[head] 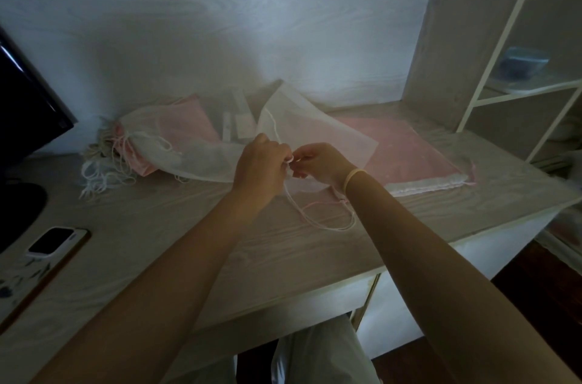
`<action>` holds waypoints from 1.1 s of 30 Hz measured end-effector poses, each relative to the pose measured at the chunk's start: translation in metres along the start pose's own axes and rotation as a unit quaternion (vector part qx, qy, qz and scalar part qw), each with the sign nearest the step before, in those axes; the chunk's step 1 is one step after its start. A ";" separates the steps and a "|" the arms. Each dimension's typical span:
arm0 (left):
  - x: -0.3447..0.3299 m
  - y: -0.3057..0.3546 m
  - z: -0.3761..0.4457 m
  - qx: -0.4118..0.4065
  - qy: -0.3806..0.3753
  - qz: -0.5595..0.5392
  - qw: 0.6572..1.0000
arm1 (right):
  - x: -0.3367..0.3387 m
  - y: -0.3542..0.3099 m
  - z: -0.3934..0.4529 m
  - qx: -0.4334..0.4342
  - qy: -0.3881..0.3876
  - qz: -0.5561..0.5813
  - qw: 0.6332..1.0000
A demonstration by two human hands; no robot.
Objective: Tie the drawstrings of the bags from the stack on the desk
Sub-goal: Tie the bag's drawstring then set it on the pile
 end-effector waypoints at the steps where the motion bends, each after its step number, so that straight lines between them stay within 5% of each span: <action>1: 0.001 0.000 -0.001 0.004 0.002 -0.009 1.000 | 0.000 0.001 0.001 -0.002 -0.002 0.002 1.000; 12: -0.010 -0.026 -0.004 0.174 0.034 -0.206 0.962 | -0.001 0.013 0.004 -0.017 -0.010 0.063 0.998; 21: -0.017 -0.026 0.000 0.244 -0.032 -0.304 0.920 | 0.004 0.016 0.008 -0.066 0.010 0.119 0.991; 24: -0.022 -0.030 -0.003 0.264 -0.030 -0.279 0.923 | 0.007 0.012 0.006 -0.101 0.047 0.297 0.948; 28: -0.025 -0.035 -0.005 0.286 -0.019 -0.265 0.921 | 0.027 0.009 0.009 -0.067 0.082 0.551 0.828; 31: -0.026 -0.036 -0.006 0.310 -0.009 -0.265 0.913 | 0.041 -0.005 0.005 -0.002 0.043 0.640 0.767; 33: -0.026 -0.036 -0.007 0.321 0.000 -0.257 0.911 | 0.045 -0.016 -0.001 0.022 0.016 0.650 0.760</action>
Point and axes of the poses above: each hand's wrist, its own z-axis towards the middle knuckle, its own x-axis out of the back of the hand, y = z × x, the point moved 3 cm from there along z, towards the middle knuckle, and after that the axes turned 9 degrees about -z, right-handed, at the moved point
